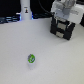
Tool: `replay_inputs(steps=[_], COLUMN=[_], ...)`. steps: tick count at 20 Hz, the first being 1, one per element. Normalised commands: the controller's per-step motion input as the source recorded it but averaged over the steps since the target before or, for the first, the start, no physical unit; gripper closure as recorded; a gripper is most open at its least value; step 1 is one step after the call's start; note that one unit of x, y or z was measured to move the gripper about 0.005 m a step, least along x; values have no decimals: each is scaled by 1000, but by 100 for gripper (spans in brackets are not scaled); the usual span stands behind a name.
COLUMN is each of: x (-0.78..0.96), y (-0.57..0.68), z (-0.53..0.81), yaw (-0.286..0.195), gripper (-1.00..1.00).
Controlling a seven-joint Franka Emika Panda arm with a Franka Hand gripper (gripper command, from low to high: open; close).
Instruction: Open the kcup holder, insert the kcup into the holder, and close the kcup holder
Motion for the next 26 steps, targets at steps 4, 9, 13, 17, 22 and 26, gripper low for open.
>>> replay_inputs(steps=[4,9,13,17,22,26], x=[967,962,967,962,960,949], y=[-193,-224,-234,-254,-264,-293], z=[172,166,186,196,201,198], yaw=[-55,-60,-61,-65,-65,-70], gripper=[100,100,100,100,100,100])
